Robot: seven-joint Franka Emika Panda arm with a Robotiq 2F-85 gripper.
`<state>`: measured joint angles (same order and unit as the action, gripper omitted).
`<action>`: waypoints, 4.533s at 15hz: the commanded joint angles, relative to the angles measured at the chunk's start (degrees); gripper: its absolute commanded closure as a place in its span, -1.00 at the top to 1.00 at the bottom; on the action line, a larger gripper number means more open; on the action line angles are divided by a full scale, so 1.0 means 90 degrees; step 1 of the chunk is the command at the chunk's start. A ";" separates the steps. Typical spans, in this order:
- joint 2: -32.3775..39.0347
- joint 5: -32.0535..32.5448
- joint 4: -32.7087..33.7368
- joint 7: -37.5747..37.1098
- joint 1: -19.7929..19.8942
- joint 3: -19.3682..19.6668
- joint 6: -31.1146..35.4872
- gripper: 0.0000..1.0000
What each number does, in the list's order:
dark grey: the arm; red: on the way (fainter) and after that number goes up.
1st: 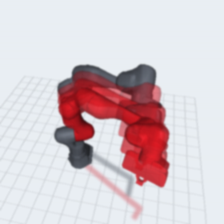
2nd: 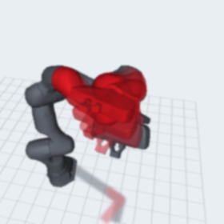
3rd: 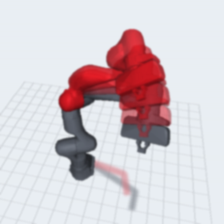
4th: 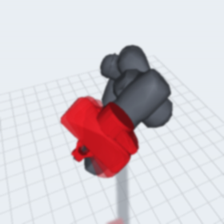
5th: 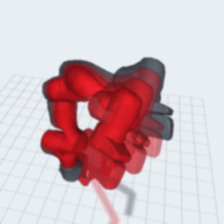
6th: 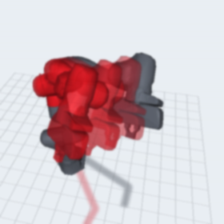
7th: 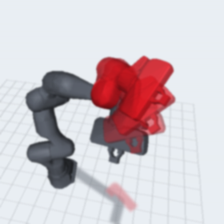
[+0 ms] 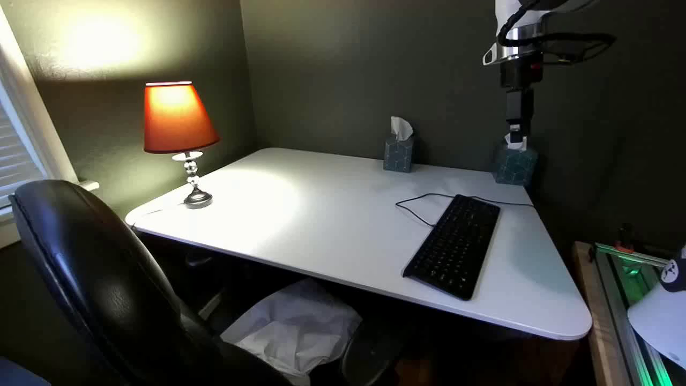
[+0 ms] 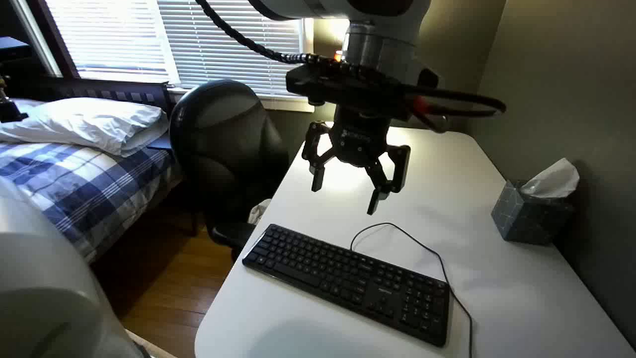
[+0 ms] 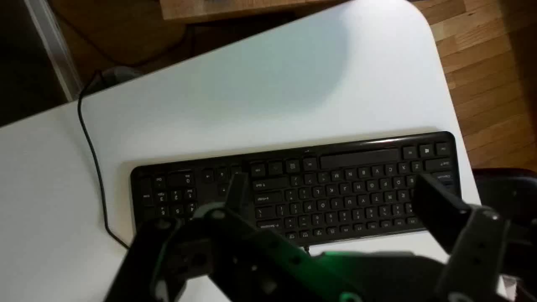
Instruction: Press the button on the keyboard
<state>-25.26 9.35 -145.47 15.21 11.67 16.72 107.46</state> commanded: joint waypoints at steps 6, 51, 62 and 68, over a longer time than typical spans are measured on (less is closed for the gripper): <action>0.0430 -0.0015 0.0077 -0.0048 -0.0098 -0.0216 -0.0077 1.00; 0.4805 -0.0608 0.1320 0.0075 -0.0433 -0.1298 0.2028 -1.00; 0.5205 -0.0647 0.1573 -0.0060 -0.0382 -0.1285 0.2056 -1.00; 0.5367 -0.0747 0.1718 -0.0110 -0.0334 -0.1298 0.2052 -1.00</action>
<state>21.41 3.85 -131.05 14.71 7.92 5.64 124.85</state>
